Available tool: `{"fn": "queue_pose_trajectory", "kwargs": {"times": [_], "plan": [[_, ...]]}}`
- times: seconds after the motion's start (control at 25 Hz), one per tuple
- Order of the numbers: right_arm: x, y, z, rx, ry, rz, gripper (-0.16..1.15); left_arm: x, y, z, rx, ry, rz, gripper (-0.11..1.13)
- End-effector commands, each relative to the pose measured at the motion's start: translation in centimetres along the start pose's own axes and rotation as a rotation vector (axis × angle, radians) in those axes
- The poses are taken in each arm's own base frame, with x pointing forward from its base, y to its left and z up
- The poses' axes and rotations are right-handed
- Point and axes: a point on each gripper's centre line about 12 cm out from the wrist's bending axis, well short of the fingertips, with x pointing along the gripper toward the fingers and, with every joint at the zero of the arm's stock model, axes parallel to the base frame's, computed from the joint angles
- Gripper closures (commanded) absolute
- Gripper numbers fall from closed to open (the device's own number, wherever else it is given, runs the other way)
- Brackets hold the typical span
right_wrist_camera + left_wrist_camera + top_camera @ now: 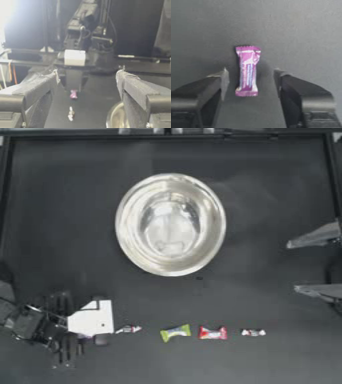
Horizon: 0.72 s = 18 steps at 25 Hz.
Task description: Put candies in bowl
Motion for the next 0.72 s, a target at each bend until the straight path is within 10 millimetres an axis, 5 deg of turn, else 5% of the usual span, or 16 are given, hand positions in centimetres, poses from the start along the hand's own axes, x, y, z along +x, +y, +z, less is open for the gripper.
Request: {"fn": "queue_pose_trajectory", "kwargs": {"times": [0.04, 0.36, 0.64, 0.72], "plan": [[0.4, -0.1, 0.7, 0.0, -0.014, -0.002, 0.0, -0.1, -0.3, 0.4, 0.0, -0.017, -0.013, 0.14], [0.4, -0.1, 0.8, 0.004, -0.017, -0.003, 0.0, 1.3, 0.2, -0.3, -0.012, 0.029, 0.015, 0.2], [0.5, -0.1, 0.9, 0.004, -0.015, -0.003, 0.0, 1.1, 0.1, -0.2, -0.019, 0.02, 0.009, 0.8], [0.6, 0.0, 0.8, 0.004, -0.011, -0.001, 0.0, 0.7, -0.2, 0.3, -0.011, 0.003, -0.001, 0.85]]}}
